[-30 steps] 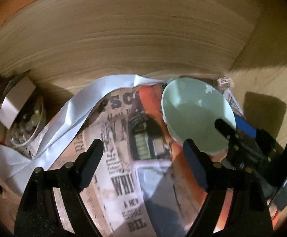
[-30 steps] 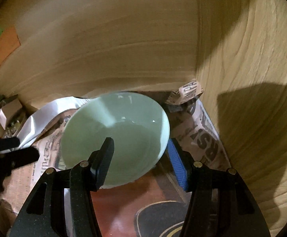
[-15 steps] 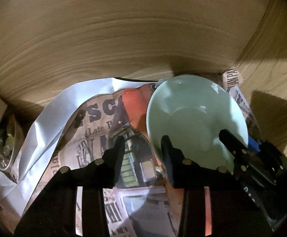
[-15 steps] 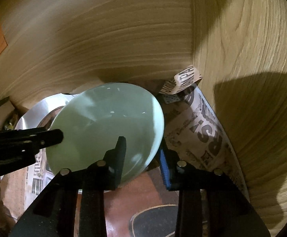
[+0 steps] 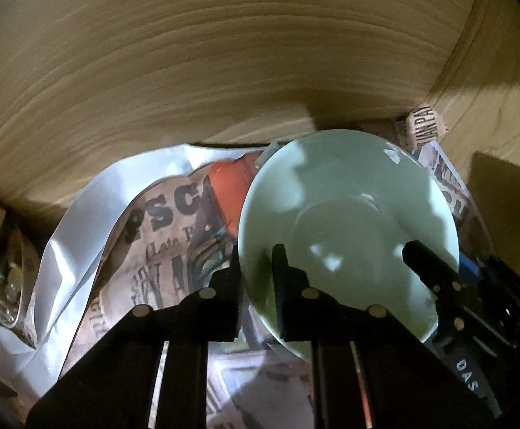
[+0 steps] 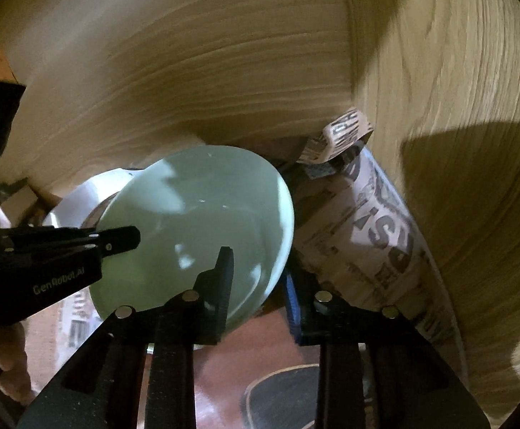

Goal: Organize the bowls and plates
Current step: 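Lift the mint green bowl with both tools and carry it toward the bowl stack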

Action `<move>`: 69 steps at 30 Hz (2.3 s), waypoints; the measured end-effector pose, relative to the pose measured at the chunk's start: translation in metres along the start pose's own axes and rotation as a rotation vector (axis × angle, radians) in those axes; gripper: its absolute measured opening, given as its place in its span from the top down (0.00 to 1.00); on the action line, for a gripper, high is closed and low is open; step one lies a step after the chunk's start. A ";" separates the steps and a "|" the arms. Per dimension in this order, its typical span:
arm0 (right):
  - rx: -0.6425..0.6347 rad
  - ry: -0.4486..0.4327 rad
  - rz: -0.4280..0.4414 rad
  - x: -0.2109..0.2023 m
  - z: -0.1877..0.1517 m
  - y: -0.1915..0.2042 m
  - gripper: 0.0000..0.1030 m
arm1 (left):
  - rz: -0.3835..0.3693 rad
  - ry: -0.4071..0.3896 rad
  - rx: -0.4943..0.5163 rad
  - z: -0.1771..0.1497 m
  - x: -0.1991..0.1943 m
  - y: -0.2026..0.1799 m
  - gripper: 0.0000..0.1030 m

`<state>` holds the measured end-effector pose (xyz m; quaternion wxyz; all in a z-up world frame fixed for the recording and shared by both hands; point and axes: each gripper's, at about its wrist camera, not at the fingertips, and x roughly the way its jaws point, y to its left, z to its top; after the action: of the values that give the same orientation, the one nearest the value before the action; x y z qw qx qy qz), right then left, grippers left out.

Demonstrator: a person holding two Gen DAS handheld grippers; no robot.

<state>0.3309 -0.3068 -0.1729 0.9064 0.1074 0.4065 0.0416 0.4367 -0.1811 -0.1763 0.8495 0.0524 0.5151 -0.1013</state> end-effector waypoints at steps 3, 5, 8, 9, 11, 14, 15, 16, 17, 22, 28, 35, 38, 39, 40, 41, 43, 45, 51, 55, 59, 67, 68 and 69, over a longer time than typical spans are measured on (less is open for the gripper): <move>-0.026 0.012 0.014 -0.004 -0.003 0.008 0.78 | 0.010 0.010 0.003 -0.012 -0.008 0.003 0.87; -0.054 0.024 0.028 -0.006 -0.008 0.017 0.78 | 0.019 0.013 0.015 -0.023 -0.014 0.005 0.87; -0.101 0.047 0.068 -0.008 -0.012 0.027 0.78 | 0.014 0.031 0.021 -0.040 -0.021 0.016 0.87; -0.115 0.052 0.079 -0.009 -0.014 0.031 0.78 | 0.009 0.035 0.019 -0.046 -0.024 0.020 0.87; -0.145 0.069 0.106 -0.009 -0.016 0.038 0.78 | 0.001 0.040 0.012 -0.050 -0.026 0.023 0.86; -0.153 0.073 0.122 -0.002 -0.020 0.036 0.78 | -0.021 0.044 0.000 -0.052 -0.026 0.028 0.86; -0.150 0.067 0.117 -0.001 -0.020 0.037 0.78 | -0.028 0.046 -0.005 -0.052 -0.026 0.029 0.86; -0.147 0.061 0.103 0.000 -0.020 0.037 0.78 | -0.036 0.047 -0.014 -0.056 -0.029 0.036 0.86; -0.145 0.058 0.090 0.002 -0.022 0.038 0.78 | -0.041 0.050 -0.022 -0.055 -0.029 0.037 0.86; -0.131 0.049 0.078 0.007 -0.019 0.037 0.78 | -0.021 0.033 -0.028 -0.046 -0.019 0.040 0.86; -0.158 0.026 0.073 0.003 -0.020 0.040 0.86 | 0.039 -0.022 0.029 -0.047 -0.027 0.036 0.87; -0.150 0.010 0.122 -0.009 -0.020 0.045 0.86 | 0.076 -0.045 0.004 -0.057 -0.046 0.043 0.87; -0.182 -0.024 0.145 -0.023 -0.021 0.058 0.86 | 0.048 -0.099 0.016 -0.065 -0.067 0.043 0.99; -0.191 -0.035 0.163 -0.028 -0.022 0.062 0.85 | 0.010 -0.105 0.018 -0.068 -0.076 0.041 0.99; -0.206 -0.039 0.174 -0.032 -0.023 0.069 0.85 | -0.007 -0.117 0.031 -0.072 -0.085 0.036 0.99; -0.228 -0.046 0.169 -0.034 -0.024 0.076 0.85 | 0.002 -0.127 0.056 -0.075 -0.090 0.029 0.99; -0.264 -0.048 0.127 -0.031 -0.027 0.089 0.86 | 0.025 -0.134 0.099 -0.081 -0.096 0.018 0.99; -0.260 -0.021 0.099 -0.019 -0.029 0.091 0.86 | 0.056 -0.137 0.089 -0.081 -0.095 0.021 0.99; -0.202 0.055 0.134 0.004 -0.029 0.071 0.87 | 0.082 -0.111 -0.041 -0.076 -0.081 0.062 0.96; -0.183 0.056 0.151 0.005 -0.030 0.068 0.86 | 0.076 -0.080 -0.110 -0.073 -0.068 0.086 0.75; -0.187 0.054 0.155 0.004 -0.030 0.068 0.86 | 0.044 -0.063 -0.133 -0.070 -0.055 0.096 0.60; -0.200 0.050 0.143 0.004 -0.029 0.069 0.85 | 0.035 -0.037 -0.074 -0.069 -0.040 0.088 0.61; -0.201 0.049 0.141 0.004 -0.029 0.069 0.85 | 0.031 -0.031 -0.068 -0.068 -0.037 0.086 0.64; -0.200 0.050 0.144 0.005 -0.028 0.069 0.85 | 0.020 -0.021 -0.061 -0.067 -0.034 0.085 0.66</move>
<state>0.3135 -0.2347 -0.1789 0.8969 0.0441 0.4138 0.1495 0.3826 -0.0817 -0.1785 0.8571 0.0305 0.5083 -0.0774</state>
